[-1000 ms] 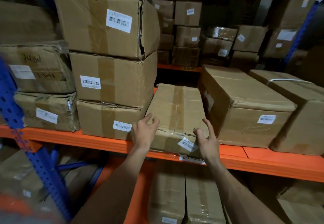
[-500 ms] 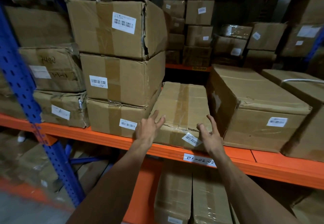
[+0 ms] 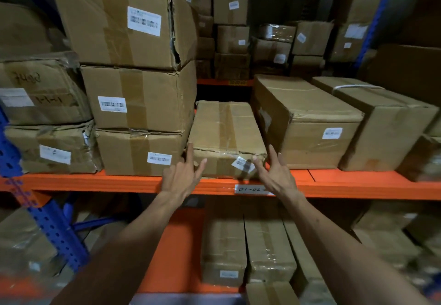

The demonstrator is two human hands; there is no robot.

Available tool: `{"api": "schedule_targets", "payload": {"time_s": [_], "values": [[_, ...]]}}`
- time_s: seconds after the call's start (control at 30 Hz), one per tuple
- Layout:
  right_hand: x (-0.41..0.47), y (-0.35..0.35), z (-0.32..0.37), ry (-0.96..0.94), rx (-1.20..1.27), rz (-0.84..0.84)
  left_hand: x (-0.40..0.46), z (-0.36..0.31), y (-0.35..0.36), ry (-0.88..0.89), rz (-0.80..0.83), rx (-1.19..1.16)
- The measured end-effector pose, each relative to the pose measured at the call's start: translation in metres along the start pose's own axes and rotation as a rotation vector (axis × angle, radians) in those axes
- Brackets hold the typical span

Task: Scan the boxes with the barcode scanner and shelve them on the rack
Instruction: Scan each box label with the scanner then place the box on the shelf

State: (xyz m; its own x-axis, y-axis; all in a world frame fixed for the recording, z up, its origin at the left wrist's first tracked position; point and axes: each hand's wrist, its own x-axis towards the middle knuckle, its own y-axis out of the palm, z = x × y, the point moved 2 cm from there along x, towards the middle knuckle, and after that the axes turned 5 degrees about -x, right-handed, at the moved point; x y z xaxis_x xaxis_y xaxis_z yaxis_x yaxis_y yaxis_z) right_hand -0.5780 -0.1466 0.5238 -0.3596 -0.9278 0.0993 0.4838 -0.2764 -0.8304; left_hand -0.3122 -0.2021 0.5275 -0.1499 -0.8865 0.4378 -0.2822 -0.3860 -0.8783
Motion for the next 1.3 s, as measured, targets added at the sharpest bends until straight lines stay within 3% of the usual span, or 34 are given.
{"api": "schedule_targets", "payload": {"time_s": [0.13, 0.2, 0.3, 0.4, 0.67, 0.9, 1.07, 1.17, 1.3], "values": [[-0.049, 0.018, -0.053, 0.027, -0.020, -0.077, -0.078, -0.003, 0.044, 0.208, -0.071, -0.150], [-0.080, 0.030, -0.092, 0.086, -0.137, 0.039, -0.123, -0.012, 0.079, 0.225, 0.118, -0.303], [-0.137, 0.047, -0.156, 0.179, -0.270, 0.274, -0.194, -0.034, 0.114, 0.121, 0.581, -0.414], [-0.199, 0.057, -0.208, 0.248, -0.344, 0.469, -0.254, -0.055, 0.136, 0.048, 0.732, -0.437], [-0.307, 0.090, -0.351, 0.371, -0.363, 0.661, -0.382, -0.147, 0.189, 0.026, 1.057, -0.416], [-0.298, 0.161, -0.432, 0.341, -0.281, 0.653, -0.447, -0.184, 0.304, -0.045, 1.150, -0.429], [-0.256, 0.240, -0.458, 0.357, -0.202, 0.554, -0.473, -0.186, 0.402, -0.024, 1.137, -0.306], [-0.238, 0.288, -0.470, 0.394, -0.159, 0.515, -0.493, -0.180, 0.447, -0.039, 1.175, -0.351], [-0.237, 0.331, -0.496, 0.449, -0.104, 0.531, -0.533, -0.166, 0.476, -0.040, 1.002, -0.529]]}}
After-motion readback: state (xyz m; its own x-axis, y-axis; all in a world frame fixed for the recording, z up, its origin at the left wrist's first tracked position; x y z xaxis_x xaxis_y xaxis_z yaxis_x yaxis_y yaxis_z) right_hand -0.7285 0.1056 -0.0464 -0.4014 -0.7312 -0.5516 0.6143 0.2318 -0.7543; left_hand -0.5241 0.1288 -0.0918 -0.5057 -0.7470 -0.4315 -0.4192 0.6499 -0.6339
